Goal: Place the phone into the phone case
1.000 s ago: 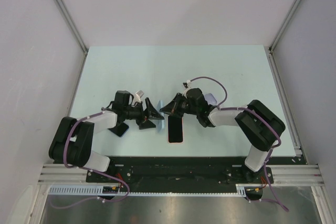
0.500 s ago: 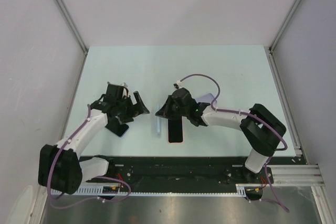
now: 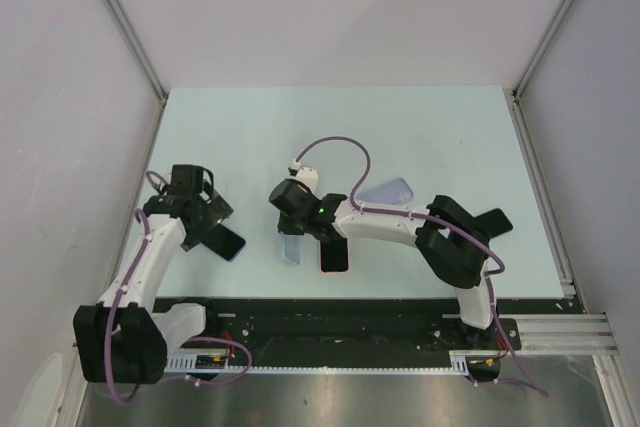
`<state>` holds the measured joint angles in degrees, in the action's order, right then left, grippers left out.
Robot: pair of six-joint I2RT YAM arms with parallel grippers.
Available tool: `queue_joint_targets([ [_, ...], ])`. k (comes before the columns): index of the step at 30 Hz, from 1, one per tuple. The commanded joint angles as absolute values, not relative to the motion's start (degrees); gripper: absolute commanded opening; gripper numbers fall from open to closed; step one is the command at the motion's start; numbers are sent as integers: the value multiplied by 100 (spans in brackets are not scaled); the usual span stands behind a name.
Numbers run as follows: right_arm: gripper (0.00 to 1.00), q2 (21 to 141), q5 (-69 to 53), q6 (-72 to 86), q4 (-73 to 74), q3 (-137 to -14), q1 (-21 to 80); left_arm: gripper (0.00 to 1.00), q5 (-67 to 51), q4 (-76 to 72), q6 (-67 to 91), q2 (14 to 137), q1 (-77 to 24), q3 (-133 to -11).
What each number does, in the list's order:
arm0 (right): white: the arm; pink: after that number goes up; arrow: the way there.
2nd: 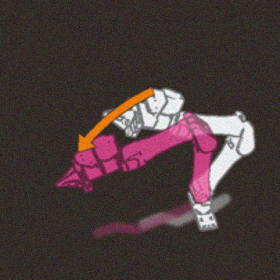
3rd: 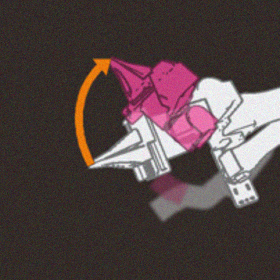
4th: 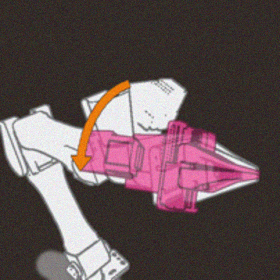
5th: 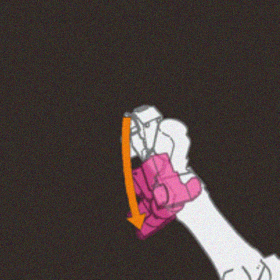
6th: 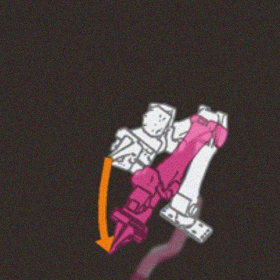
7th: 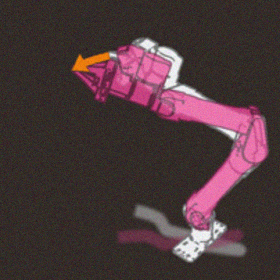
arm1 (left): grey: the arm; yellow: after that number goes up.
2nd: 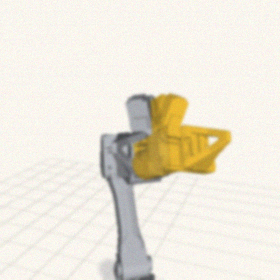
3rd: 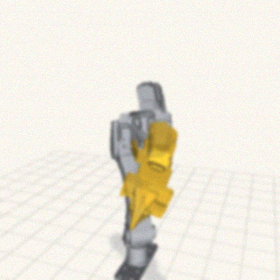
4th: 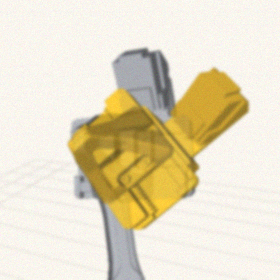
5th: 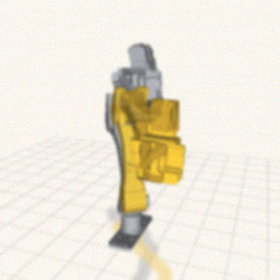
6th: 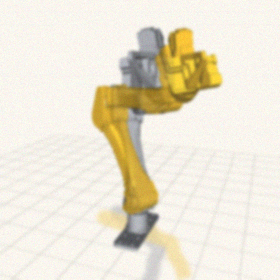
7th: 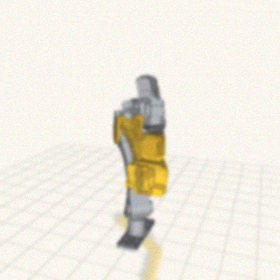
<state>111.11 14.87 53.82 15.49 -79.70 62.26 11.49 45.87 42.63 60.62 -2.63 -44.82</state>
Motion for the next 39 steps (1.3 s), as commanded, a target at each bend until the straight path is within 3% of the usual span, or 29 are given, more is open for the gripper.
queue_joint_targets([
  [1, 0, 11609, 2189, 5028, 2399, -8604, 6381, 98, 1547, 5097, 4685, 6581, 306, -4711],
  [10, 10, 12050, 2030, 5247, 2075, -8789, 6337, 100, 1101, 4905, 4193, 7549, 501, -4808],
  [21, 12, 12111, 2083, 5186, 1934, -8780, 6126, 100, 818, 4184, 4263, 7418, 510, -4597],
  [28, 19, 12173, 1995, 5256, 1942, -8763, 6073, 100, 396, 3982, 4368, 7445, 510, -4290],
  [31, 26, 12042, 1969, 5230, 1916, -8728, 6056, 100, 255, 3806, 4438, 7330, 510, -4044],
  [35, 55, 11839, 2048, 5028, 1934, -8684, 6056, 100, -377, 3349, 4500, 7164, 475, -3552],
  [39, 66, 11567, 2092, 4764, 1934, -8623, 6047, 100, -808, 2735, 4368, 6918, 483, -3226],
])
